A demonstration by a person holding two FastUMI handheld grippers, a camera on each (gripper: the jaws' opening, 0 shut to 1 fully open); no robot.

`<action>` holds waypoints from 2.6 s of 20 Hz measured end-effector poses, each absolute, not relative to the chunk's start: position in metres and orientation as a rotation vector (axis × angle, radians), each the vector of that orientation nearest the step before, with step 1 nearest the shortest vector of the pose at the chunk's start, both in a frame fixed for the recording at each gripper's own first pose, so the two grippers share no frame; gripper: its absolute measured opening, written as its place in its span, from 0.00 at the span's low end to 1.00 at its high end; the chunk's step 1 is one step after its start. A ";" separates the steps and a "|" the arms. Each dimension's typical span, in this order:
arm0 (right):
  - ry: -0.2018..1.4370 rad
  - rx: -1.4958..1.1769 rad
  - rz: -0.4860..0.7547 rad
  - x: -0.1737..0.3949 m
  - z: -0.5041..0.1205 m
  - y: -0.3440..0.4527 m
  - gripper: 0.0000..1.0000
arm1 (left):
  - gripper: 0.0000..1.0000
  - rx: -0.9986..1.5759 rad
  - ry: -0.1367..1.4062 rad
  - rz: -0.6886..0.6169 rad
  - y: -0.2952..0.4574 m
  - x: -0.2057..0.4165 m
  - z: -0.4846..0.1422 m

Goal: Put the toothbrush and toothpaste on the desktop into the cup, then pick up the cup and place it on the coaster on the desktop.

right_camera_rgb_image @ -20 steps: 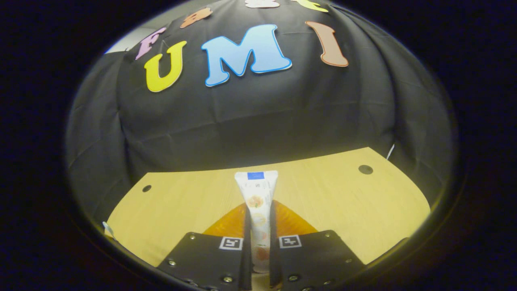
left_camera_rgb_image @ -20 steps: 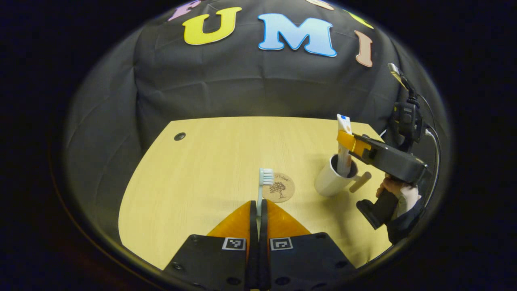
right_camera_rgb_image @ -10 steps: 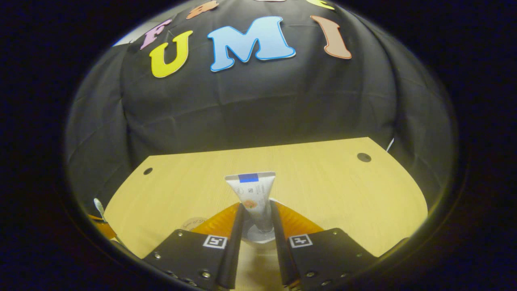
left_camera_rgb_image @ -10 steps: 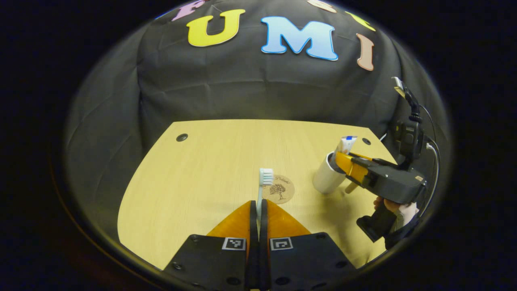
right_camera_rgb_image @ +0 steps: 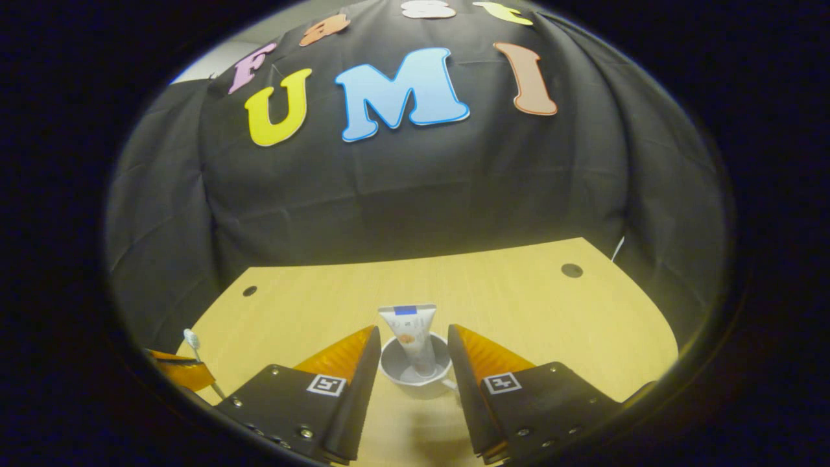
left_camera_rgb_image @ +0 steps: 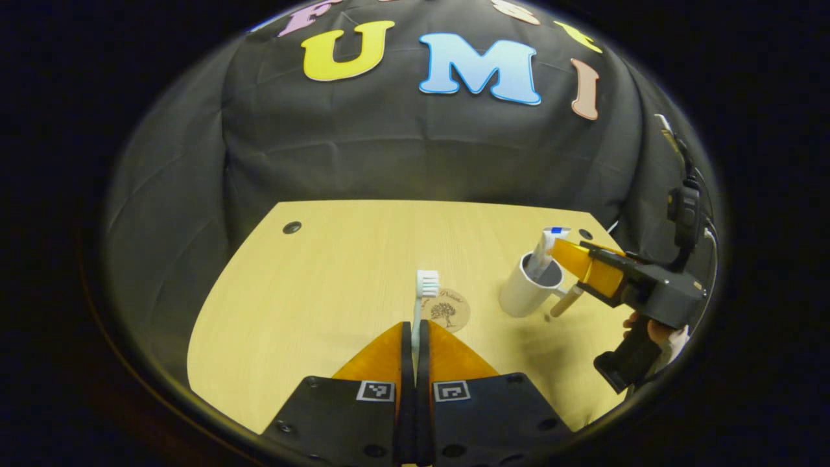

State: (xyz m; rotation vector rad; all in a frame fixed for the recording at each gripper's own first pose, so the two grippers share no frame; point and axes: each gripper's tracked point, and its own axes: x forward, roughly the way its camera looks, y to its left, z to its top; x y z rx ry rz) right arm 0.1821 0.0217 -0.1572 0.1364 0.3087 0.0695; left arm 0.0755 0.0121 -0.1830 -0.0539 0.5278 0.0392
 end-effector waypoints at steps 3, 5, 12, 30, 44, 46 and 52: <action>0.305 0.137 0.053 0.174 -0.150 0.011 0.62 | 0.08 -0.052 0.500 0.021 0.004 0.081 -0.175; 0.308 0.126 0.040 0.169 -0.149 0.002 0.62 | 0.08 -0.042 0.479 0.008 -0.002 0.086 -0.171; 0.329 0.094 -0.010 0.144 -0.147 -0.031 0.62 | 0.08 -0.035 0.407 -0.046 -0.026 0.113 -0.152; 0.438 0.095 -0.160 0.085 -0.165 -0.110 0.62 | 0.07 0.120 0.153 -0.322 -0.174 0.208 -0.096; 0.579 0.051 -0.277 0.051 -0.185 -0.152 0.62 | 0.07 0.125 -0.074 -0.313 -0.221 0.241 -0.097; 0.594 0.037 -0.270 0.049 -0.188 -0.151 0.62 | 0.07 0.152 -0.082 -0.307 -0.223 0.243 -0.114; 0.626 0.028 -0.247 0.050 -0.195 -0.141 0.63 | 0.07 0.163 -0.096 -0.285 -0.222 0.231 -0.145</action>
